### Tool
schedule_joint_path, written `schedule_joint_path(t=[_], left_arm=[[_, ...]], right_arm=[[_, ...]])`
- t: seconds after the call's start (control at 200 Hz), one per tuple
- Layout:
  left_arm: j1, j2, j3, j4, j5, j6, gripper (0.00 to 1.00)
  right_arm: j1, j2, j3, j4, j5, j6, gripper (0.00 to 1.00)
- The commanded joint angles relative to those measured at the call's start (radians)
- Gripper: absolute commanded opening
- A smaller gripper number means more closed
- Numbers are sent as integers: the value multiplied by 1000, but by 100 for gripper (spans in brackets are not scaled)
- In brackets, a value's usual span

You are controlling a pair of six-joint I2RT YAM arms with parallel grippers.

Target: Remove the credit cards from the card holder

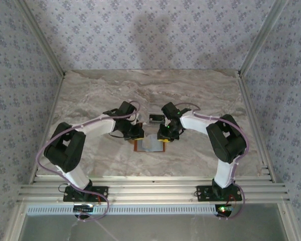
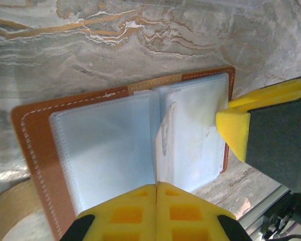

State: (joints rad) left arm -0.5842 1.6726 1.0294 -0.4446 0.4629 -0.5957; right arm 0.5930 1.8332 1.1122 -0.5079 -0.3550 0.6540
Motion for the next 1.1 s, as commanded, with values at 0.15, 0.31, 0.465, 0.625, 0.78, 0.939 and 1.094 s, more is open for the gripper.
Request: schedule_joint_path(t=[0.15, 0.31, 0.465, 0.625, 0.78, 0.939, 1.094], left_arm=[[4, -59, 142, -288, -128, 183, 1], [1, -56, 259, -378, -148, 322, 0], [-17, -31, 374, -441, -200, 513, 0], [-57, 47, 549, -535, -312, 718, 0], [-113, 153, 729, -613, -376, 978, 0], [-151, 284, 948, -698, -367, 1196, 0], [-151, 405, 1137, -772, -311, 1374, 0]], right_arm=[[-7, -31, -8, -86, 53, -17, 27], [-9, -100, 5, -126, 54, -17, 27], [-27, -177, 32, -193, 81, -16, 27], [-65, -263, 28, -237, 102, -57, 27], [-124, -326, 9, -269, 111, -81, 27], [-186, -386, -30, -286, 110, -101, 27], [-237, -437, -65, -294, 102, -112, 27]])
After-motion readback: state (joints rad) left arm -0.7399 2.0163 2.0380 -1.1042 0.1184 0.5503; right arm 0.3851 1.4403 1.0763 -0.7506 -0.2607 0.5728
